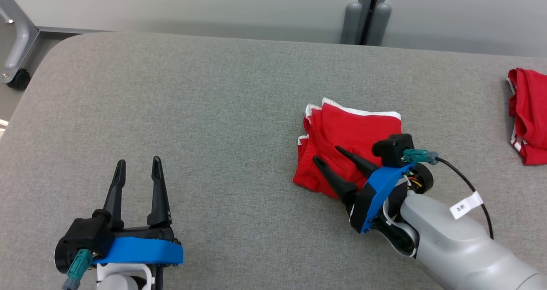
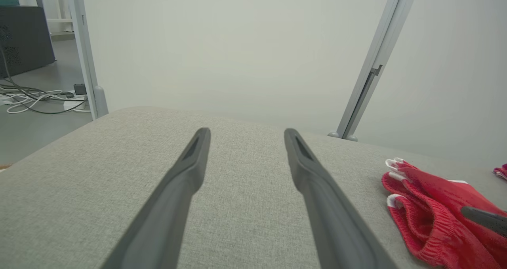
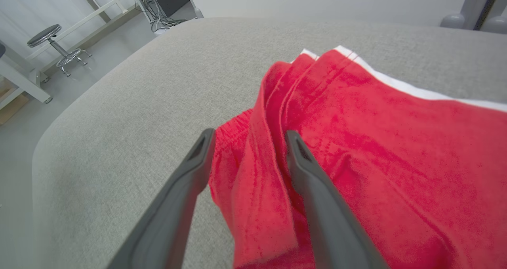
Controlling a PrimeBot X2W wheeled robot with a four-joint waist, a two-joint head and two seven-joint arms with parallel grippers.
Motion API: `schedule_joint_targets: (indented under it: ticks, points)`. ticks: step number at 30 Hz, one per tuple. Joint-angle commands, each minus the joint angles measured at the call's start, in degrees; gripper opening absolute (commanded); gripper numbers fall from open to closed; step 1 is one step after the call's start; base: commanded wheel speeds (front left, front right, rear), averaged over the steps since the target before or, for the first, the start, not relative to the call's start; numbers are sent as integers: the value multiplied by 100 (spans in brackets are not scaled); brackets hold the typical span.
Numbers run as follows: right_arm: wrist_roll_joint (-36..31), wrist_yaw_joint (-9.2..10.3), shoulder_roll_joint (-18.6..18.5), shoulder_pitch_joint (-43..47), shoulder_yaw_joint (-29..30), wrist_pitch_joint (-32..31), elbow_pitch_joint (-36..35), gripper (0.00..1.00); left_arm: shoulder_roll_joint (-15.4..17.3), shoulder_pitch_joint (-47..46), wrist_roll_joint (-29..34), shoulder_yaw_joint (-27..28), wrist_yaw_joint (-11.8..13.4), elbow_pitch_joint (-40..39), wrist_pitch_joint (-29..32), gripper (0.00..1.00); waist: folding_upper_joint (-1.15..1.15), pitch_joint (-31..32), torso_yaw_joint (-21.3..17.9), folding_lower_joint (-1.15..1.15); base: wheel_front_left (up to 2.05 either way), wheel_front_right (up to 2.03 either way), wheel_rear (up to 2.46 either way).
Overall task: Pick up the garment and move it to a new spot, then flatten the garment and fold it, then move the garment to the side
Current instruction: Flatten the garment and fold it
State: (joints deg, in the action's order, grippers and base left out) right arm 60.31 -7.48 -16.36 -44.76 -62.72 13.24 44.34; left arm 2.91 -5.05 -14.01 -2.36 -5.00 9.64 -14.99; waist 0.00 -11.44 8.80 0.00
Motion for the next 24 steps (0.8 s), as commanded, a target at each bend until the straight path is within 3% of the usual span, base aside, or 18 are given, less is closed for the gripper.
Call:
schedule_joint_targets:
  ticks: [1,7,15,19,24]
  points:
    - [-32,-3,-36,58,43,42,-5,100,-3,-50,17,10,35,16,-26,100,0,21,-18,0,0,0,0]
    - [-395,-3,-352,221,705,184,-347,100,-4,39,39,62,19,18,-26,100,0,107,-93,0,0,0,0]
    - [-1158,-3,-905,961,2510,197,-870,100,-4,95,86,95,1,-14,-26,100,0,128,-203,0,0,0,0]
    - [-1473,-3,-927,1402,3172,198,-929,100,-3,91,98,107,-13,-21,-26,100,0,123,-228,0,0,0,0]
    - [-1817,-3,-779,1621,3552,154,-971,100,-3,47,116,119,-35,-27,-26,100,0,79,-241,0,0,0,0]
